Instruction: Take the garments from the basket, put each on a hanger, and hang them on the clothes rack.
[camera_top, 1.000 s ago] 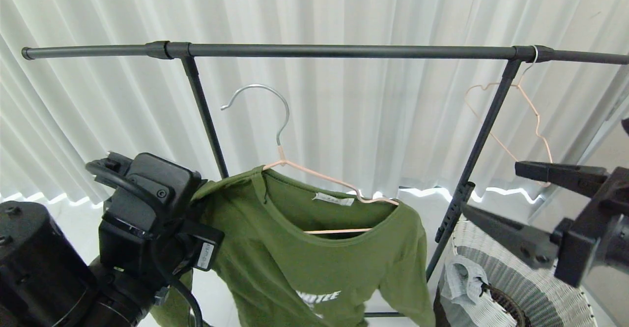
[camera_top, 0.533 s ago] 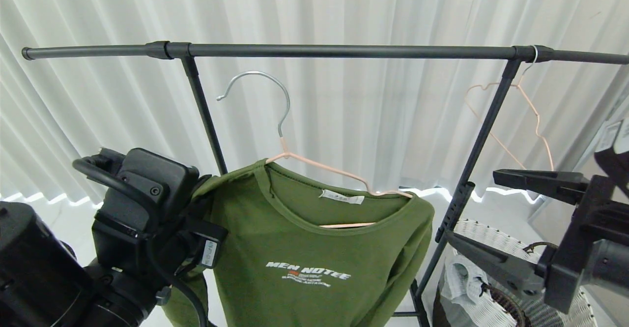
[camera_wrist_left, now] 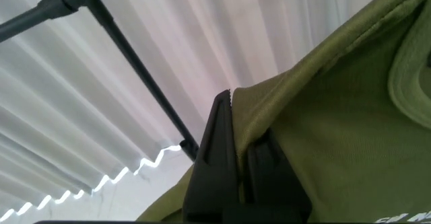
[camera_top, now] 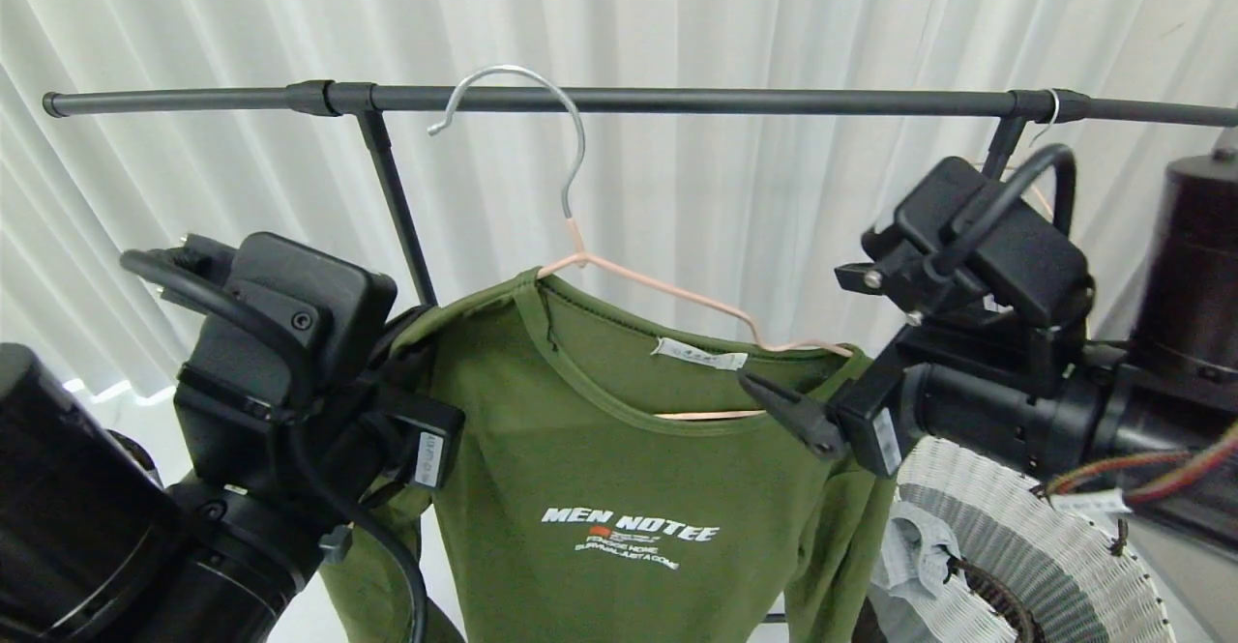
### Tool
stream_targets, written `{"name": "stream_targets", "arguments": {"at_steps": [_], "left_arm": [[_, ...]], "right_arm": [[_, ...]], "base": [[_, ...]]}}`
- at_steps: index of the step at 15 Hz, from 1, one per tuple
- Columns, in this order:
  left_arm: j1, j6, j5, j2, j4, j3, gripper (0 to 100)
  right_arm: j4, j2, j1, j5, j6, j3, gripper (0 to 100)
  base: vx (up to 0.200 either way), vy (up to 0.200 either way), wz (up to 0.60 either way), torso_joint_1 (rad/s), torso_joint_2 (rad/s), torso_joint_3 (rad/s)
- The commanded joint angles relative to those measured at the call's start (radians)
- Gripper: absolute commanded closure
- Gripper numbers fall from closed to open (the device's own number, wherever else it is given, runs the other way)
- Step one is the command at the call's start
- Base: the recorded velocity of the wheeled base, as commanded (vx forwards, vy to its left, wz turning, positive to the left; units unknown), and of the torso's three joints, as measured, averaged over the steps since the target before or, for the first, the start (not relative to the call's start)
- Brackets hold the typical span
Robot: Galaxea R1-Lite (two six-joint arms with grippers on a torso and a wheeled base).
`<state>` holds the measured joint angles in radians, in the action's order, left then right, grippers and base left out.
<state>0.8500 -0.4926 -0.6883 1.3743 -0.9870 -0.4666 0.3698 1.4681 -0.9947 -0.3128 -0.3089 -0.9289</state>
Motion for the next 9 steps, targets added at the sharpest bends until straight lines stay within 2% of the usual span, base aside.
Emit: {"name": "stream_targets", "arguments": {"at_steps": [1,4,9], "left_arm": [[0.009,-0.001,0.000,0.029,-0.001,-0.050,100],[0.009,-0.001,0.000,0.062,-0.001,-0.095,100],[0.047,-0.020,0.000,0.066,-0.001,-0.099,100]], "right_arm": [[0.003,0.101,0.036,0.000,-0.032,-0.082,0],[0.001,0.124,0.041,0.000,-0.036,-0.120,0],[0.003,0.129,0.062,0.003,-0.075,-0.120,0]], "base": [[0.000,0.000,0.00,0.000,0.00,0.000],[0.000,0.000,0.00,0.000,0.00,0.000],[0.000,0.000,0.00,0.000,0.00,0.000]]}}
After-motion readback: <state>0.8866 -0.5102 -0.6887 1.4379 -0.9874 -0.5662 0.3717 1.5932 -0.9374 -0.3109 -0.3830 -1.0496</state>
